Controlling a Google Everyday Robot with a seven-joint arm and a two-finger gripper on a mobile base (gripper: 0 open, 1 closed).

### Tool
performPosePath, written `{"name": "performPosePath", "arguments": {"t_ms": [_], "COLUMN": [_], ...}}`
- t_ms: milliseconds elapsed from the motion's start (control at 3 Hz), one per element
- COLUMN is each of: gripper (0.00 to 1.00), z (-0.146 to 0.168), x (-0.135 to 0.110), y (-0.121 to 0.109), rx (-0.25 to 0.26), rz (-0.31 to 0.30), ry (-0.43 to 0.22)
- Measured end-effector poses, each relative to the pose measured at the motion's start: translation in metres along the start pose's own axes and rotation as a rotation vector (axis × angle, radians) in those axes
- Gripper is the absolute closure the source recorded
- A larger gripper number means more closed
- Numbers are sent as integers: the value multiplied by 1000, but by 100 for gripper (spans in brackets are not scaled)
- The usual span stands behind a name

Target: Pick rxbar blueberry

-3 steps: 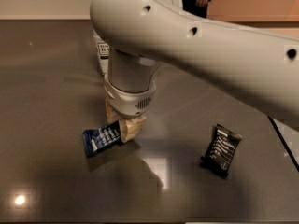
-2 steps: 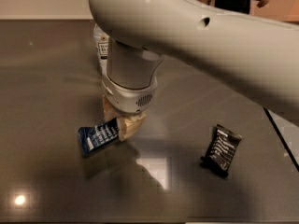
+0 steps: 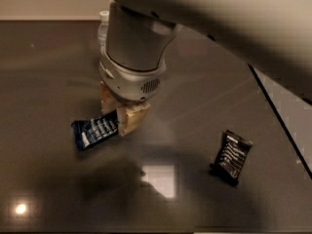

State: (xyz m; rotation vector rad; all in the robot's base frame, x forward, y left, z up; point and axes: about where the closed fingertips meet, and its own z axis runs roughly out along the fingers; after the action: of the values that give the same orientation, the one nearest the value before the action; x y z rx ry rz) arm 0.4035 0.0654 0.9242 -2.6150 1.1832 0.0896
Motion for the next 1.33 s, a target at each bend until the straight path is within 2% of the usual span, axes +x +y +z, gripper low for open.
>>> {"name": "performPosePath", "arguments": {"t_ms": [333, 667, 1333], "gripper": [100, 100, 100], "z": [-32, -79, -94], "x": [-2, -5, -6], "y": [-15, -40, -50], "rx": [25, 75, 104], "rz": [-4, -14, -17], "ry": [-13, -30, -37]}}
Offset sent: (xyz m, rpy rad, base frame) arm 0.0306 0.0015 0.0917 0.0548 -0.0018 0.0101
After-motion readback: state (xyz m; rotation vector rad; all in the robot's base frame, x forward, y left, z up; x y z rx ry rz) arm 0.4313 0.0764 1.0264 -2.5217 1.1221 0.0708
